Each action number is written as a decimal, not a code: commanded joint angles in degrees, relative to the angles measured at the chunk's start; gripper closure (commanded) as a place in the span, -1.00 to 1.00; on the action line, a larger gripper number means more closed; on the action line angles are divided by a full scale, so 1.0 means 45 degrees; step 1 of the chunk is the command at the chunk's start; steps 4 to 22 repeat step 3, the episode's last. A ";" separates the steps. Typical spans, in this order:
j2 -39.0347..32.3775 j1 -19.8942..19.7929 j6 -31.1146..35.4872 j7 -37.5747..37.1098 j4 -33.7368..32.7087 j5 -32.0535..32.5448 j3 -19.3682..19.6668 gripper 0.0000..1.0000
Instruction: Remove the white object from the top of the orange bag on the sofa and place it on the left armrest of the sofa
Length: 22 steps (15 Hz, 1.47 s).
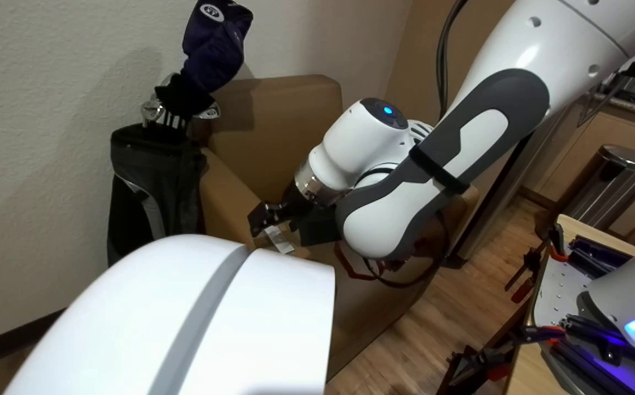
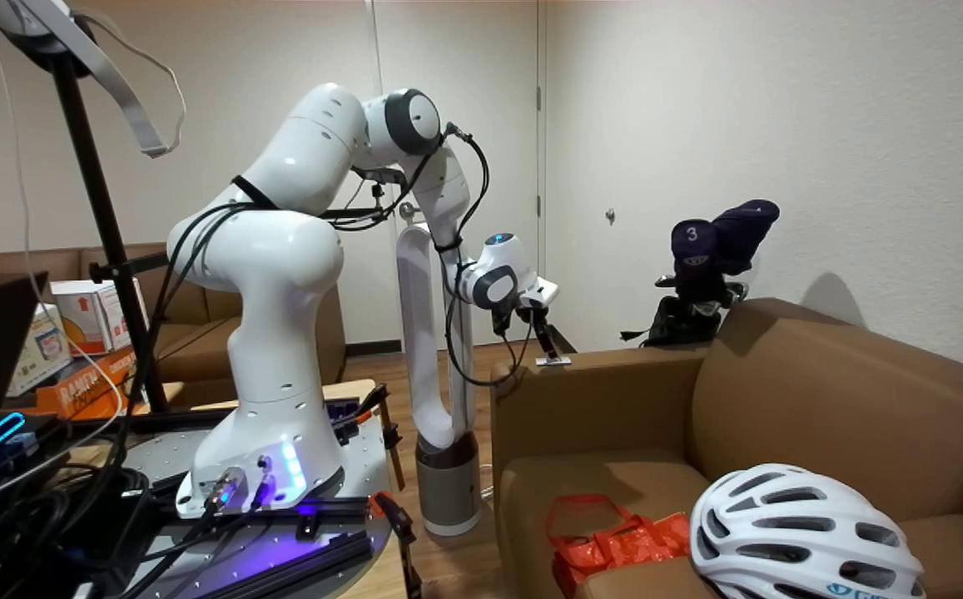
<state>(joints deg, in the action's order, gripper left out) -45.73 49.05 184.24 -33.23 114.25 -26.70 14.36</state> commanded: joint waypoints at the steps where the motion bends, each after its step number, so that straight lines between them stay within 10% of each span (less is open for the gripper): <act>1: 0.0090 -0.0077 0.0106 -0.0025 0.0022 0.0081 -0.0072 -1.00; 22: 0.0206 -0.0082 0.0136 -0.0018 0.0023 0.0076 -0.0095 -1.00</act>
